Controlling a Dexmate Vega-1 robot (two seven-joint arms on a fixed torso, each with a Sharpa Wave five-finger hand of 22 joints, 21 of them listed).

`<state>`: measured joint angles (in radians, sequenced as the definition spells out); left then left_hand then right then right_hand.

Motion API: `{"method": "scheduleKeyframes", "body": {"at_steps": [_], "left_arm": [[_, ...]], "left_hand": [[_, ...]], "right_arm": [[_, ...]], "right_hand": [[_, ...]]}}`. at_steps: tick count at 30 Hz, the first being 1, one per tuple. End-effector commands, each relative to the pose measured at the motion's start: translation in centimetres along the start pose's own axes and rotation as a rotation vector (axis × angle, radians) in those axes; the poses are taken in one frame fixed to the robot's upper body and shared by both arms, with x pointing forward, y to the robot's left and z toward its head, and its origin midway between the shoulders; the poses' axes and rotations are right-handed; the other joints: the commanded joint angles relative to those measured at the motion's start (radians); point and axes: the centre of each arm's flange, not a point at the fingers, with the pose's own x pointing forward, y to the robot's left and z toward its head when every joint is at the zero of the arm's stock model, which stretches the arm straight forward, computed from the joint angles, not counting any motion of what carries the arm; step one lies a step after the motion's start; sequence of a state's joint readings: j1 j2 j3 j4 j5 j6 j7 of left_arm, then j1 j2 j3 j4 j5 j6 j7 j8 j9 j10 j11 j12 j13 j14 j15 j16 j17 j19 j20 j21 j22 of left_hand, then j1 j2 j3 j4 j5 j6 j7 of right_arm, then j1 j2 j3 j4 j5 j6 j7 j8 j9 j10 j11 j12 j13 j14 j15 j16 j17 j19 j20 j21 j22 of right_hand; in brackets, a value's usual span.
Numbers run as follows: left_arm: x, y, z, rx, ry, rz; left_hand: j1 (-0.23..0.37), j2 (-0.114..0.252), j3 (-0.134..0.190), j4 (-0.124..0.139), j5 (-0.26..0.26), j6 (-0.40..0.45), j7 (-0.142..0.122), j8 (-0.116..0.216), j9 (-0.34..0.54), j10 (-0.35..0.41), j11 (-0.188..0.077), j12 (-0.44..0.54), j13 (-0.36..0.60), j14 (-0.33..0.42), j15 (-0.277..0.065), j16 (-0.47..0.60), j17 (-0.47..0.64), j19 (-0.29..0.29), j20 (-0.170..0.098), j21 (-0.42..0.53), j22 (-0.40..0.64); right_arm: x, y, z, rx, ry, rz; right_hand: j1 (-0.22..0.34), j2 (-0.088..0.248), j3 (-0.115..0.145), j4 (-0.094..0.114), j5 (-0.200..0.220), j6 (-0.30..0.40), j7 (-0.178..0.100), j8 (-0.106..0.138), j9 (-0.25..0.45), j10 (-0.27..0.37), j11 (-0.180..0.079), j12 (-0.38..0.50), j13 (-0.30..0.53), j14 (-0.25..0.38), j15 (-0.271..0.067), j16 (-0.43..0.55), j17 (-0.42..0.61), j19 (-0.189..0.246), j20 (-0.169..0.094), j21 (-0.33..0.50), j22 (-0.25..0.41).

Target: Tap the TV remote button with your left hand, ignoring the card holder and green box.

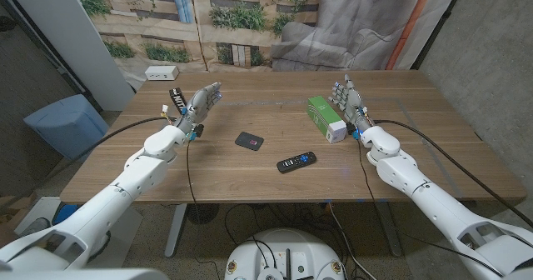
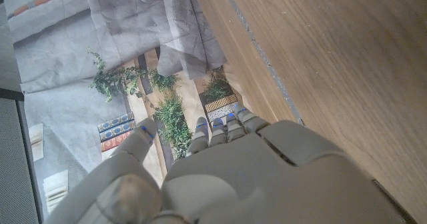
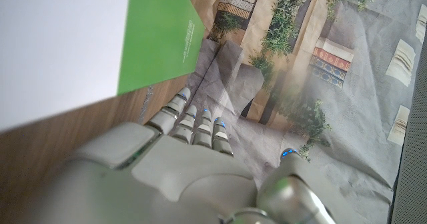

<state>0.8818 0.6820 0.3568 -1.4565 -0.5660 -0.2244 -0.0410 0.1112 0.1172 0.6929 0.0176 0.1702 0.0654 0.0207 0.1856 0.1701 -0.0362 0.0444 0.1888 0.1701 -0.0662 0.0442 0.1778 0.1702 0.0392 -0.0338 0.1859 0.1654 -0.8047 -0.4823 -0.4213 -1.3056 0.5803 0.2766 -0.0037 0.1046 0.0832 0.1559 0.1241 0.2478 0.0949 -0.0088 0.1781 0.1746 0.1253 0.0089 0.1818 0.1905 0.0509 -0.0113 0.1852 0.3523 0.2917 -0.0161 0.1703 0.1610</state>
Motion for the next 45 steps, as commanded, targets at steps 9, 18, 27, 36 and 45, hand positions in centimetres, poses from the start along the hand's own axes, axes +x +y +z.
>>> {"method": "scheduleKeyframes", "body": {"at_steps": [9,18,27,36,45], "left_arm": [[-2.1,-3.1,4.4,0.304,-0.051,-0.116],[-2.5,-5.7,5.9,0.411,-0.116,-0.15],[-3.0,-7.3,7.5,0.548,-0.159,-0.275],[-3.1,-8.2,8.8,0.704,-0.212,-0.326],[-2.9,-9.8,10.0,0.852,-0.246,-0.405]], "left_hand": [[-0.044,0.044,-0.011,0.031,0.004,0.04,-0.019,0.011,0.003,0.005,-0.021,0.003,0.002,0.0,-0.03,0.007,0.009,0.021,-0.018,0.011,0.005],[-0.089,0.037,-0.035,0.076,0.008,0.055,-0.032,0.008,0.004,0.006,-0.031,0.002,0.002,-0.003,-0.042,0.007,0.012,0.02,-0.029,0.009,0.006],[-0.107,0.04,-0.044,0.107,0.013,0.063,-0.046,0.003,0.003,-0.009,-0.046,-0.004,0.002,-0.025,-0.055,0.001,0.012,0.002,-0.039,0.003,0.006],[-0.111,0.045,-0.047,0.13,0.017,0.076,-0.083,0.001,0.002,-0.011,-0.071,-0.003,0.001,-0.033,-0.076,0.001,0.011,-0.004,-0.051,0.002,0.006],[-0.113,0.046,-0.049,0.144,0.018,0.115,-0.11,0.008,0.001,-0.011,-0.076,-0.002,0.001,-0.038,-0.087,0.001,0.009,-0.011,-0.062,0.001,0.006]], "right_arm": [[-1.4,-1.9,-0.8,-0.006,-0.011,-0.007],[-2.2,-3.0,-1.1,-0.009,-0.001,-0.003],[-2.7,-3.3,-1.7,-0.003,0.009,-0.004],[-3.1,-3.9,-2.2,0.005,0.018,-0.013],[-3.7,-4.7,-2.8,0.014,0.023,-0.036]], "right_hand": [[-0.007,0.004,0.011,-0.004,0.01,0.012,0.0,0.01,0.002,0.011,-0.001,0.009,0.001,0.004,-0.004,0.007,-0.005,-0.006,-0.004,0.009,0.004],[-0.007,0.005,0.013,-0.006,0.012,0.013,0.0,0.01,0.001,0.011,-0.001,0.009,0.0,0.004,-0.005,0.008,-0.011,-0.008,-0.006,0.01,0.004],[-0.007,0.006,0.014,-0.007,0.013,0.014,0.001,0.01,0.001,0.013,-0.001,0.01,0.0,0.006,-0.006,0.009,-0.014,-0.008,-0.008,0.01,0.004],[-0.007,0.008,0.016,-0.008,0.015,0.017,0.004,0.011,0.001,0.015,-0.002,0.011,-0.001,0.012,-0.006,0.012,-0.019,-0.008,-0.009,0.011,0.004],[-0.007,0.01,0.018,-0.01,0.016,0.018,0.005,0.011,0.001,0.015,-0.002,0.011,-0.001,0.007,-0.005,0.01,-0.024,-0.01,-0.01,0.011,0.004]]}}
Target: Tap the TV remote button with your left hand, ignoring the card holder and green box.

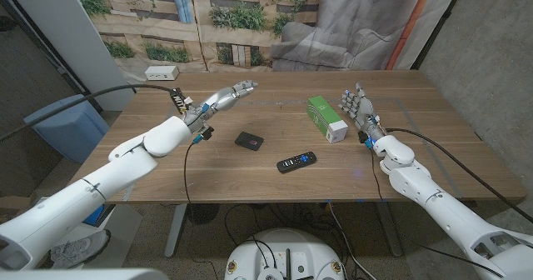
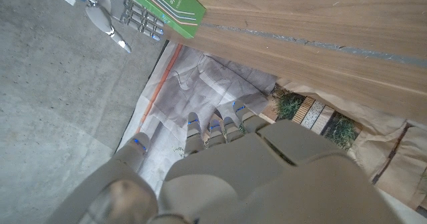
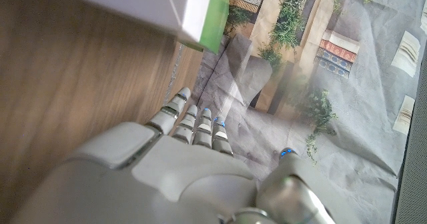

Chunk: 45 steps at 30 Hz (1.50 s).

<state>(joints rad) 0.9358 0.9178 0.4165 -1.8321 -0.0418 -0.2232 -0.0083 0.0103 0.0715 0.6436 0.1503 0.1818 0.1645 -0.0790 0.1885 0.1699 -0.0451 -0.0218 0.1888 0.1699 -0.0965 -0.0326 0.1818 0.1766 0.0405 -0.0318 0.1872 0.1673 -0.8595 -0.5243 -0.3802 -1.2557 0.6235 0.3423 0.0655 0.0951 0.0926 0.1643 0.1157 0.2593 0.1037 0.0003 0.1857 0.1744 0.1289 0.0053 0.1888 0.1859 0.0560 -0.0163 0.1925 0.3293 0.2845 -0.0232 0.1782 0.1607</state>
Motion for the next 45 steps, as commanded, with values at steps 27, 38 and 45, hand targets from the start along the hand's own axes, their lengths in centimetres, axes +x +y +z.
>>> {"method": "scheduleKeyframes", "body": {"at_steps": [27,38,45], "left_arm": [[5.8,-3.3,4.4,0.481,-0.289,-0.378],[7.3,-5.0,4.5,0.503,-0.339,-0.474],[8.8,-6.1,4.0,0.489,-0.34,-0.525]], "left_hand": [[-0.032,0.076,-0.063,0.044,0.009,0.131,-0.102,0.008,0.002,-0.025,-0.03,-0.006,0.003,-0.062,-0.052,-0.007,0.009,-0.057,-0.094,-0.004,0.008],[-0.035,0.079,-0.091,0.048,0.01,0.132,-0.1,-0.002,0.002,-0.062,-0.029,-0.012,0.003,-0.105,-0.043,-0.01,0.011,-0.105,-0.097,-0.009,0.011],[-0.036,0.081,-0.11,0.049,0.011,0.138,-0.098,-0.004,0.002,-0.085,-0.027,-0.012,0.004,-0.132,-0.045,-0.009,0.012,-0.142,-0.082,-0.011,0.012]], "right_arm": [[-2.4,-2.6,-2.0,0.006,0.02,-0.041],[-2.6,-3.3,-2.5,0.002,0.02,-0.044],[-2.6,-3.7,-2.6,0.004,0.014,-0.046]], "right_hand": [[0.003,0.006,0.016,-0.006,0.008,0.012,-0.006,0.002,0.001,0.003,0.003,0.001,0.002,-0.012,0.006,-0.001,-0.015,-0.013,-0.001,0.002,0.004],[0.004,0.009,0.019,-0.008,0.008,0.011,-0.007,0.002,0.001,-0.002,0.004,0.0,0.002,-0.02,0.006,-0.002,-0.02,-0.02,0.0,0.001,0.004],[0.005,0.01,0.021,-0.009,0.009,0.009,-0.008,0.001,0.001,-0.006,0.004,-0.001,0.002,-0.022,0.008,-0.002,-0.023,-0.022,0.0,0.001,0.004]]}}
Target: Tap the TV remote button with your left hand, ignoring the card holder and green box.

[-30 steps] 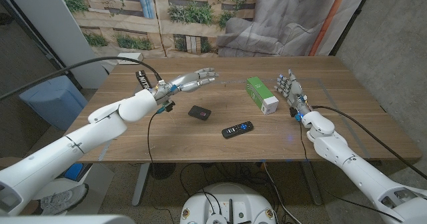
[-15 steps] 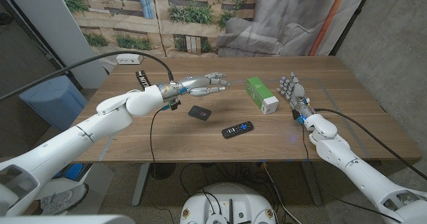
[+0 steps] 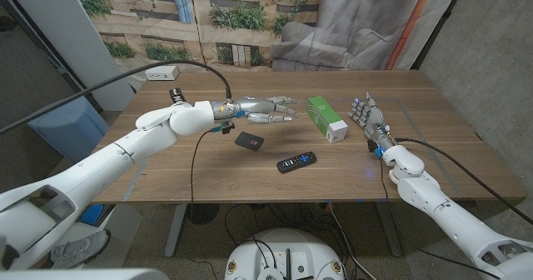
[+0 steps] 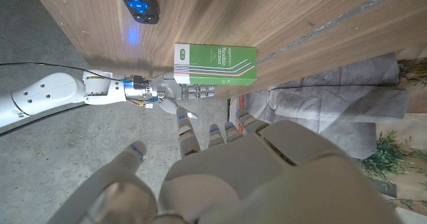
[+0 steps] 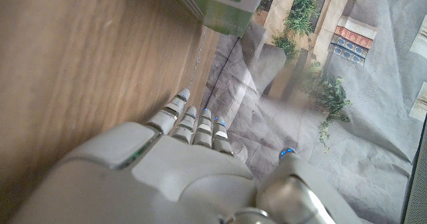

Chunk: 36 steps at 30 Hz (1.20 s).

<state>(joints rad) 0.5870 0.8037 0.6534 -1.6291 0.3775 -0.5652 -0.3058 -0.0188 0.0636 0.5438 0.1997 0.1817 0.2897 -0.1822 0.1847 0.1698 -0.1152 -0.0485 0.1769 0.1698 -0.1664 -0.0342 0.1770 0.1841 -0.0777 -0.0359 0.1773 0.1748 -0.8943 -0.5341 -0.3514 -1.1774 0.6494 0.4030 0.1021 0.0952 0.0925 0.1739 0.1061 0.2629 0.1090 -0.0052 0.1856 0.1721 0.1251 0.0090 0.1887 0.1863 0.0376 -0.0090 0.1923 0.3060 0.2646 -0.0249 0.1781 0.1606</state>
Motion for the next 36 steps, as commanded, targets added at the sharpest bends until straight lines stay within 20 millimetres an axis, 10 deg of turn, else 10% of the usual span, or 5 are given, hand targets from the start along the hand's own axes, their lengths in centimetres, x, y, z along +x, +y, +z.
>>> {"method": "scheduleKeyframes", "body": {"at_steps": [1,22,36], "left_arm": [[2.9,-0.9,-0.6,-0.006,-0.048,-0.083],[6.1,-3.0,-0.8,-0.094,-0.085,-0.195],[7.1,-4.5,-1.0,-0.159,-0.065,-0.313]], "left_hand": [[-0.007,0.09,-0.014,0.0,0.011,0.014,0.01,0.0,0.003,-0.02,-0.001,-0.001,0.004,-0.066,-0.043,-0.004,0.005,-0.03,-0.077,-0.001,0.005],[-0.007,0.106,-0.059,0.002,0.014,0.059,0.019,0.0,0.001,-0.098,-0.025,-0.002,0.004,-0.135,-0.027,-0.003,0.007,-0.099,-0.092,0.004,0.008],[-0.013,0.114,-0.121,0.008,0.017,0.023,0.008,-0.012,0.001,-0.218,-0.053,-0.004,0.004,-0.268,-0.024,-0.005,0.009,-0.253,-0.102,0.001,0.014]], "right_arm": [[-0.1,-0.7,-0.2,-0.001,-0.009,-0.005],[-1.3,-2.2,-0.2,-0.033,0.011,-0.003],[-1.5,-1.5,-0.8,-0.031,0.018,0.005]], "right_hand": [[0.005,0.01,0.012,0.001,0.005,0.002,-0.002,0.0,0.004,-0.003,0.0,-0.002,0.002,-0.004,0.0,-0.001,0.0,-0.002,0.001,0.001,0.004],[0.003,0.013,0.016,0.0,0.006,-0.005,-0.003,-0.001,0.004,-0.017,0.002,-0.003,0.002,-0.015,0.004,-0.001,-0.007,-0.012,0.004,0.001,0.005],[0.001,0.014,0.017,-0.001,0.006,-0.007,-0.002,-0.001,0.004,-0.021,0.002,-0.003,0.002,-0.019,0.006,0.0,-0.011,-0.015,0.005,0.002,0.005]]}}
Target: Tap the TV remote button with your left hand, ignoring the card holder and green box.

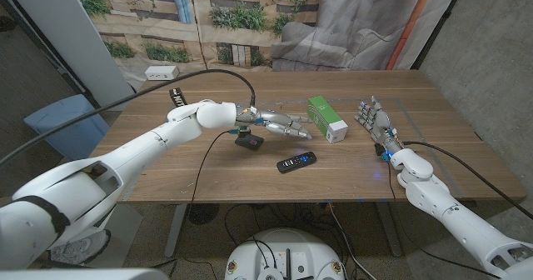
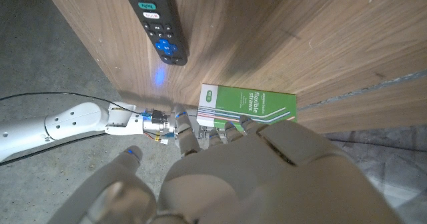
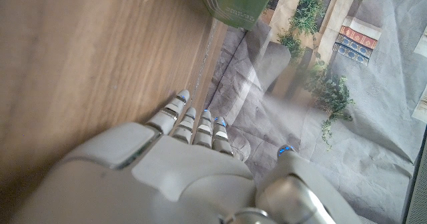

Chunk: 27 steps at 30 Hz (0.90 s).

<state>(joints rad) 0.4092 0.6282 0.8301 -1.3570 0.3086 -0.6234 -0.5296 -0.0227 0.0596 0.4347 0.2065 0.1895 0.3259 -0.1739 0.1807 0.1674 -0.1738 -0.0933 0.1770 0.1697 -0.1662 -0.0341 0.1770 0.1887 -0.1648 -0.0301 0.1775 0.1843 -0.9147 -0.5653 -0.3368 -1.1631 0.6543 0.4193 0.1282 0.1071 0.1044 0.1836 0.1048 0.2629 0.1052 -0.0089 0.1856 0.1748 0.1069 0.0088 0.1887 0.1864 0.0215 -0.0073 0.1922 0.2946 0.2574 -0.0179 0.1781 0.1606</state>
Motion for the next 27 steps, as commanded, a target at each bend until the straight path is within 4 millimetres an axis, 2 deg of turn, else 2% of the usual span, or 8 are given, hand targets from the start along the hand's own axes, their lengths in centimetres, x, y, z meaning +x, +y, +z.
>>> {"method": "scheduleKeyframes", "body": {"at_steps": [1,11,15,27], "left_arm": [[1.4,-0.8,-0.1,-0.053,0.01,-0.087],[2.3,-1.0,-0.5,-0.106,0.039,-0.149],[2.7,-1.1,-0.4,-0.109,0.04,-0.164],[2.6,-0.8,-0.5,-0.117,0.049,-0.172]], "left_hand": [[-0.01,0.118,-0.015,0.001,0.009,-0.015,-0.002,-0.009,0.003,-0.162,-0.007,-0.004,0.004,-0.272,-0.022,-0.005,0.005,-0.174,-0.107,-0.001,0.005],[-0.011,0.109,-0.051,0.0,0.007,-0.015,-0.009,-0.005,0.004,-0.21,-0.011,-0.005,0.004,-0.314,0.001,-0.003,0.005,-0.226,-0.098,0.001,0.005],[-0.012,0.108,-0.064,0.001,0.007,-0.027,-0.019,-0.008,0.003,-0.225,-0.01,-0.003,0.004,-0.323,0.004,0.0,0.004,-0.242,-0.096,0.003,0.005],[-0.012,0.112,-0.08,0.001,0.008,0.0,-0.017,0.003,0.003,-0.219,-0.011,0.005,0.004,-0.324,0.009,0.005,0.004,-0.25,-0.092,0.009,0.005]], "right_arm": [[-0.2,0.3,-0.4,-0.004,0.006,0.005],[-0.1,0.3,-0.7,-0.006,0.009,0.005],[0.0,0.3,-0.8,-0.006,0.011,0.01],[0.3,0.2,-0.8,-0.011,-0.004,0.006]], "right_hand": [[-0.011,0.002,0.008,0.001,0.006,-0.003,0.002,-0.001,0.001,-0.003,0.002,-0.003,0.002,-0.003,0.004,0.0,0.0,-0.008,-0.002,0.002,0.005],[-0.012,0.003,0.01,0.0,0.006,-0.005,0.001,-0.002,0.001,-0.008,0.002,-0.003,0.002,-0.007,0.005,0.001,-0.003,-0.01,0.0,0.002,0.005],[-0.012,0.003,0.01,0.0,0.006,-0.006,0.001,-0.001,0.001,-0.008,0.002,-0.002,0.002,-0.008,0.006,0.001,-0.005,-0.012,0.001,0.002,0.005],[-0.014,0.002,0.012,-0.001,0.006,-0.007,0.0,-0.001,0.001,-0.01,0.003,-0.002,0.002,-0.01,0.006,0.002,-0.008,-0.015,0.0,0.002,0.005]]}}
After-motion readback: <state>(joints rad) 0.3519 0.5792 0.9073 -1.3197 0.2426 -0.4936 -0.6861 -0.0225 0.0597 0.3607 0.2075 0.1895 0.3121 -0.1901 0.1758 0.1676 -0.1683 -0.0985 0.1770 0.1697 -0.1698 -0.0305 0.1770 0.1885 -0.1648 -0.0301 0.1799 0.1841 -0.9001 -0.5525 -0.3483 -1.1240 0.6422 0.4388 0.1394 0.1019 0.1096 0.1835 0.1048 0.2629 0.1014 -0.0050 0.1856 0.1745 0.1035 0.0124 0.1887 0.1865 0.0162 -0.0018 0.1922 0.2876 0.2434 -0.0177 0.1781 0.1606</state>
